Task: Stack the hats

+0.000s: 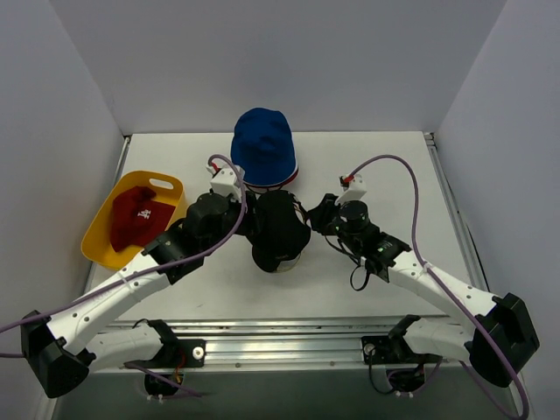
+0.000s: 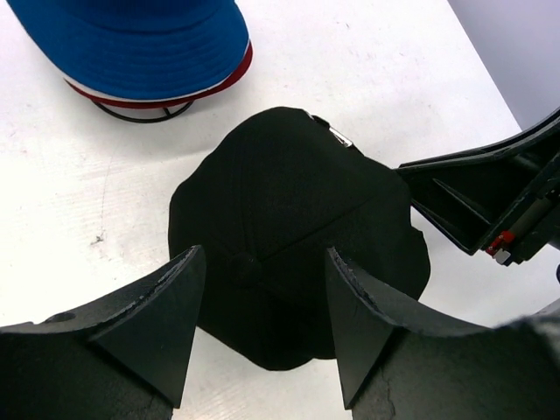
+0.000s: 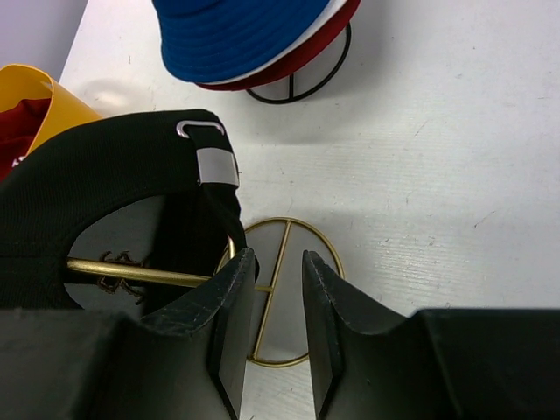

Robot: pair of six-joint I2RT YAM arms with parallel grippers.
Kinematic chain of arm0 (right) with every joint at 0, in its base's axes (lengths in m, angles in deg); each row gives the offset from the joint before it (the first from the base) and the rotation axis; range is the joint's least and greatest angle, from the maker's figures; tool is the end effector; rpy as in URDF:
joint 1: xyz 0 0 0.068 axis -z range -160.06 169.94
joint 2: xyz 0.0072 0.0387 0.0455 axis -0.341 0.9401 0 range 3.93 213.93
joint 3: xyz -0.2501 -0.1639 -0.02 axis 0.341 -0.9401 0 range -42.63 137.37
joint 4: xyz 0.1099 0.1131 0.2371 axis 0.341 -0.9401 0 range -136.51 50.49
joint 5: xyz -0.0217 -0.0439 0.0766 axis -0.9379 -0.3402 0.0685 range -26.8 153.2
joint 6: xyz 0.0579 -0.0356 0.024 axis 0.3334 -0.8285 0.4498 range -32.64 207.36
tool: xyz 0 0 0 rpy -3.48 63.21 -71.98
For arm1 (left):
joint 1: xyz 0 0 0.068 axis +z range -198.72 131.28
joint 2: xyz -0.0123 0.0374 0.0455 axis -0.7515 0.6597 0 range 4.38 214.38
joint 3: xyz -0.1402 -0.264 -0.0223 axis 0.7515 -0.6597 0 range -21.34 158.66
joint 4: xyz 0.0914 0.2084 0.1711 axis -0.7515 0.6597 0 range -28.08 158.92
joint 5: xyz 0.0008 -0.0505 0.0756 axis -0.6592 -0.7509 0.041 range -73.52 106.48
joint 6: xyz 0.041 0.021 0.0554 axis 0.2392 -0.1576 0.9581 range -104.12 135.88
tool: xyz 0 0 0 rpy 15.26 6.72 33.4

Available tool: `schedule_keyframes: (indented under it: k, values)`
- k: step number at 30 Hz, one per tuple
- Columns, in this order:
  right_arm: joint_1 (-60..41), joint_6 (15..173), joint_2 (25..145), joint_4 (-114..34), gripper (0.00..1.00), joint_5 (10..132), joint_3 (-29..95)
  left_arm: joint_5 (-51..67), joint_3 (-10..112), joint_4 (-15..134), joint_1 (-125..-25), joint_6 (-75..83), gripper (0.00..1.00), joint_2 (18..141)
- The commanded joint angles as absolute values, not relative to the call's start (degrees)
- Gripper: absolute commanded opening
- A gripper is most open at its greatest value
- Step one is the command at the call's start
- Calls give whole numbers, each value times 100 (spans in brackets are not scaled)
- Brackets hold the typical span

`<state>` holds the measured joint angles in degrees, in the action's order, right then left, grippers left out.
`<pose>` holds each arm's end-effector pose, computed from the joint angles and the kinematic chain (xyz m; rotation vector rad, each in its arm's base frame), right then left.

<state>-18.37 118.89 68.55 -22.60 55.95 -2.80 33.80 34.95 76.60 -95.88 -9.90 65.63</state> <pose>0.2375 0.1781 0.3002 -0.0070 1.7728 0.7907 0.2012 -0.1909 0.3617 0.1541 1.9328 -0.5718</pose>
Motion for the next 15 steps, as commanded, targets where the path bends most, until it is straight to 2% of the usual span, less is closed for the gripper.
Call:
schedule_keyframes:
  k: [1, 15]
  values:
    - [-1865, 11935, 6678, -2000, 25, 5590, -326, 3205, 3990, 7388, -9601, -715, 65, 6774]
    - [-1891, 12014, 6774, -1885, 30, 5854, -194, 2545, 4615, 7414, -9609, -504, 65, 7557]
